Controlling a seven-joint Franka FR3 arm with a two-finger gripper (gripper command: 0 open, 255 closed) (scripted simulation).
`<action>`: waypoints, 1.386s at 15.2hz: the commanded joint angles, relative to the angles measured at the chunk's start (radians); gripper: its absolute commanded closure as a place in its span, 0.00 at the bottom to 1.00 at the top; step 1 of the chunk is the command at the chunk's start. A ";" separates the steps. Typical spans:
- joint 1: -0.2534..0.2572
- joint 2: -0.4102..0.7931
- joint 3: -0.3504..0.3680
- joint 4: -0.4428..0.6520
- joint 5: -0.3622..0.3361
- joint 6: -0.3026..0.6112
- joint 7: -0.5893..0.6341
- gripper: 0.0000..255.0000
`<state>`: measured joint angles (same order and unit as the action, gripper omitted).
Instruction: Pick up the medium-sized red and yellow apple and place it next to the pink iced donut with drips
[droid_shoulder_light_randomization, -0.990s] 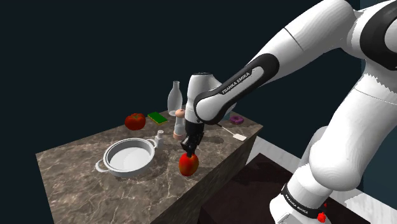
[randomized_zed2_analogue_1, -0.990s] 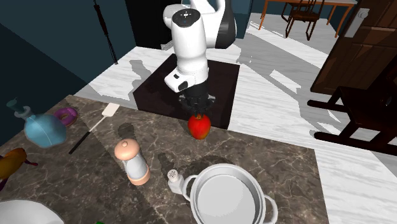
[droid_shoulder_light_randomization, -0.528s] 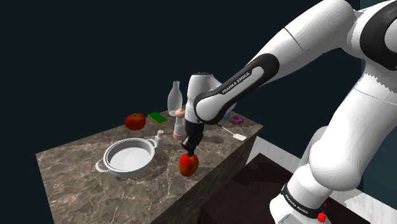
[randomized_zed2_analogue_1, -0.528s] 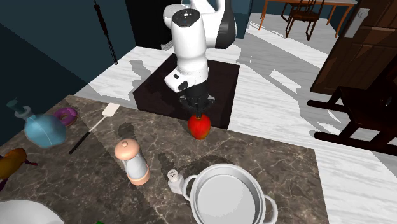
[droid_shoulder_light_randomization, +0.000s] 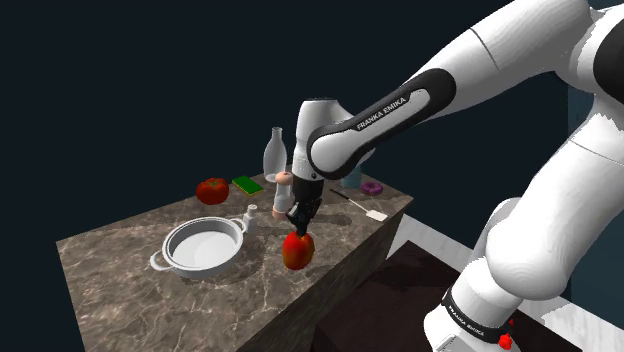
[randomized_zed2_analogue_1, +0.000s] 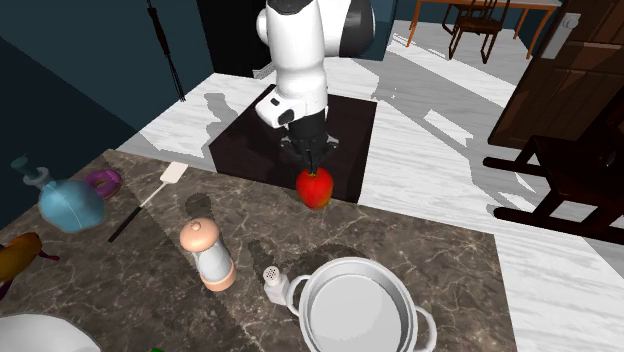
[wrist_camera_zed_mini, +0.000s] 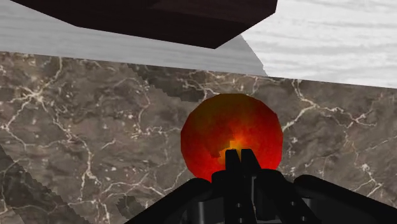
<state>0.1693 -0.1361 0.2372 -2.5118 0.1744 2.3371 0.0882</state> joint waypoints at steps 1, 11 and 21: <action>0.000 -0.021 -0.001 0.011 0.001 -0.032 0.002 1.00; -0.001 -0.107 -0.011 0.075 0.002 -0.181 0.007 1.00; -0.003 -0.167 -0.021 0.159 -0.001 -0.325 0.014 1.00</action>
<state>0.1668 -0.2991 0.2168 -2.3637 0.1737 2.0276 0.1014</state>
